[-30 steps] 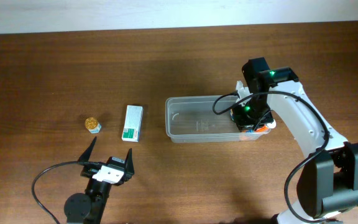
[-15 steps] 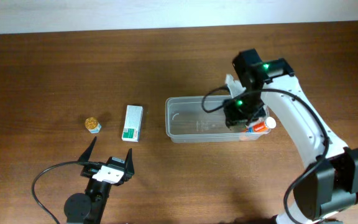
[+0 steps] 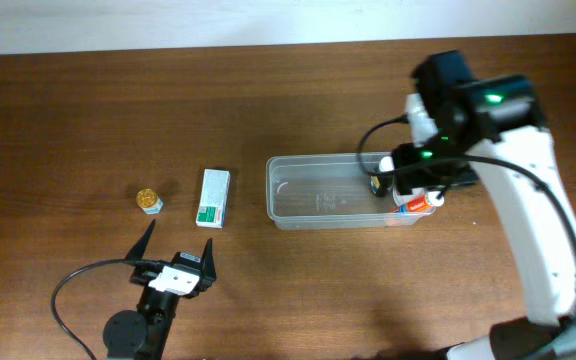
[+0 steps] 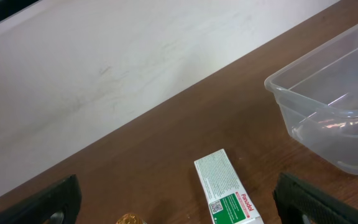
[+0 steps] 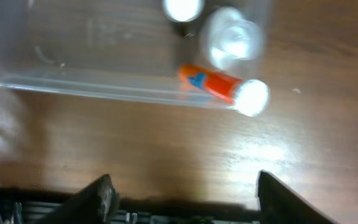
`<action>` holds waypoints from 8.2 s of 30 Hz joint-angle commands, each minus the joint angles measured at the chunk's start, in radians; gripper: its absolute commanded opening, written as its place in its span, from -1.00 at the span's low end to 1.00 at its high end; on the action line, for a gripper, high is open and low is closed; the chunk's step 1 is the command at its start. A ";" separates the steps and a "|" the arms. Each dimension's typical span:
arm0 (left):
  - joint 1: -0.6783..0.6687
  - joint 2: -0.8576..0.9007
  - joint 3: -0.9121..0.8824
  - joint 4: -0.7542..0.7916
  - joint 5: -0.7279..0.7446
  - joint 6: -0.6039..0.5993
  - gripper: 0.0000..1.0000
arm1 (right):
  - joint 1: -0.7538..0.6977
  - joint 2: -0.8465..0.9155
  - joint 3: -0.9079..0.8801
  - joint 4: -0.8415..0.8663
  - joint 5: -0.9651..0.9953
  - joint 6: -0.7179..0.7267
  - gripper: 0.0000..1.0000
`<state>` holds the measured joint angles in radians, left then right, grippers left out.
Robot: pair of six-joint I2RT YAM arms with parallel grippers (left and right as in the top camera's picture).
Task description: Pack container
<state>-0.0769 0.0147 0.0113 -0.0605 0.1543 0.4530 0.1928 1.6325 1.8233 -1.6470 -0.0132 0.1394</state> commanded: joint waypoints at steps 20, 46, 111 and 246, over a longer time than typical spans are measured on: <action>0.006 -0.009 -0.002 -0.005 0.014 0.006 0.99 | -0.428 -0.038 -0.371 0.256 -0.403 -0.319 0.63; 0.006 -0.009 -0.002 -0.005 0.014 0.005 0.99 | -0.435 0.063 -0.467 0.425 -0.438 -0.320 0.63; 0.006 -0.009 -0.002 -0.005 0.014 0.006 0.99 | -0.436 0.063 -0.504 0.436 -0.481 -0.319 -0.51; 0.006 -0.008 -0.002 -0.005 0.014 0.006 0.99 | -0.101 0.063 -0.370 0.343 -0.014 -0.078 -0.07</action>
<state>-0.0769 0.0147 0.0113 -0.0605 0.1543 0.4530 0.0814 1.6920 1.4490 -1.3071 -0.0170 0.0555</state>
